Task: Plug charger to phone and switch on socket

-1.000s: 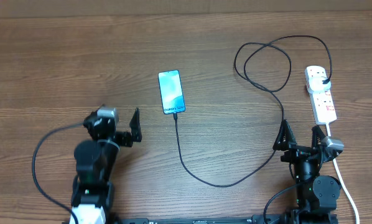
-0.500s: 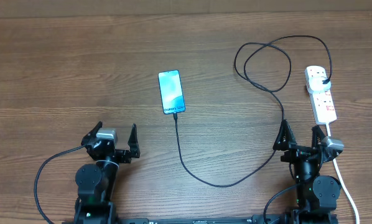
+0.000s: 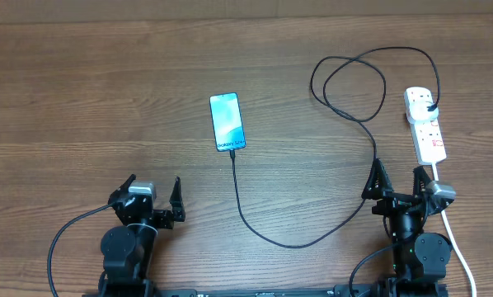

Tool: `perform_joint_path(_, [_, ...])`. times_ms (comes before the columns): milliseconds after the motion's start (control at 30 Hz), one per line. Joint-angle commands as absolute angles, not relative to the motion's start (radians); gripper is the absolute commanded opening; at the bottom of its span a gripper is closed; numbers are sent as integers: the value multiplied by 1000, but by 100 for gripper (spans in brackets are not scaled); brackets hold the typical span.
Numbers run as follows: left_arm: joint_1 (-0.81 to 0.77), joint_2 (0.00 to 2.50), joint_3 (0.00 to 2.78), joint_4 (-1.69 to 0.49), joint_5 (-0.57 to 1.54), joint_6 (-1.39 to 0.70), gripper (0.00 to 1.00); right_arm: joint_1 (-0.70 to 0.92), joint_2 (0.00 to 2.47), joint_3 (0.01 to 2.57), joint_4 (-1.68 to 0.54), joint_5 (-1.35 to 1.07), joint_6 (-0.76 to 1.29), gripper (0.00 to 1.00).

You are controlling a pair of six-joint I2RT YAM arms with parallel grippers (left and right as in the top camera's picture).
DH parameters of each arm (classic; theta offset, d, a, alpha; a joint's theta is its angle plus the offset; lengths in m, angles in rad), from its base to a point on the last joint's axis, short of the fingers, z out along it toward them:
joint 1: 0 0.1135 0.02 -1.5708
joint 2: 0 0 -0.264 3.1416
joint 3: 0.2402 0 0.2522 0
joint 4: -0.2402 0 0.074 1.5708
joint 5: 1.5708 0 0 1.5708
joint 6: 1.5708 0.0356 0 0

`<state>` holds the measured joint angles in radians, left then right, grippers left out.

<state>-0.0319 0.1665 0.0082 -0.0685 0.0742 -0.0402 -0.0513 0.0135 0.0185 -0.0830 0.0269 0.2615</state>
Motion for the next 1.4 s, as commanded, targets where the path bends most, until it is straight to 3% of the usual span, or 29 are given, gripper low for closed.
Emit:
perform_joint_path(0, [-25,111,5,-72,68,-14,100,-46,3,8,-80,36,260,100])
perform_joint_path(133, [-25,1,5,-72,68,-14,100,-46,3,8,-80,36,260,100])
perform_joint_path(1367, [-33,6,5,-73,68,-14,100,-46,3,8,-80,36,260,100])
